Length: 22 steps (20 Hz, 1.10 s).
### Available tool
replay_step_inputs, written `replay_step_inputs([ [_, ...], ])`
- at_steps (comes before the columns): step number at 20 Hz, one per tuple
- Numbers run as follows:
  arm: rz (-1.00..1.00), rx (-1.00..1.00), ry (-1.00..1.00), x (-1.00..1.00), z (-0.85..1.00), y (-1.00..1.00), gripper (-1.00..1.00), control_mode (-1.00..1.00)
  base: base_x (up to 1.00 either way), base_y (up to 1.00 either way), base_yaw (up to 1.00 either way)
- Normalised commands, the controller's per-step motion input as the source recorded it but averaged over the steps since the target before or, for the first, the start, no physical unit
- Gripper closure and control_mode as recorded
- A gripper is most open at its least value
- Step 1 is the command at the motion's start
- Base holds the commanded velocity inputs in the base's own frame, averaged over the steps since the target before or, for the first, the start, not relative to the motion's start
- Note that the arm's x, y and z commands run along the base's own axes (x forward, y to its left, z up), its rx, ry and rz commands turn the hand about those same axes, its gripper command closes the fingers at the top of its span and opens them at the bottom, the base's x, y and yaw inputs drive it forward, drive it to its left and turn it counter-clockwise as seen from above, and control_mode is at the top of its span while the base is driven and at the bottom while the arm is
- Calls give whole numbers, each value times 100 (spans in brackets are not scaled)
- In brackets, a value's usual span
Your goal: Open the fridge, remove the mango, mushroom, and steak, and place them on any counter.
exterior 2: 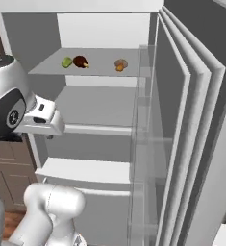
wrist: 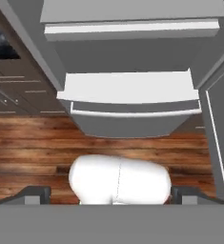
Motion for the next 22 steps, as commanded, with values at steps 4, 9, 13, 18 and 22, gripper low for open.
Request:
replay_step_inputs([
  [4, -1, -1, 1, 25, 0, 8, -100, -100, 75, 3, -1],
  [9, 0, -5, -5, 51, 21, 18, -100, -100, 0, 0, 0],
  [13, 9, -1, -52, -44, 84, 0, -100, -100, 0, 0, 0],
  [18, 15, 0, -55, -2, 66, -2, -100, -100, 0, 0, 0],
  [22, 11, 0, -8, 98, 34, -16, -100, -100, 0, 0, 0],
])
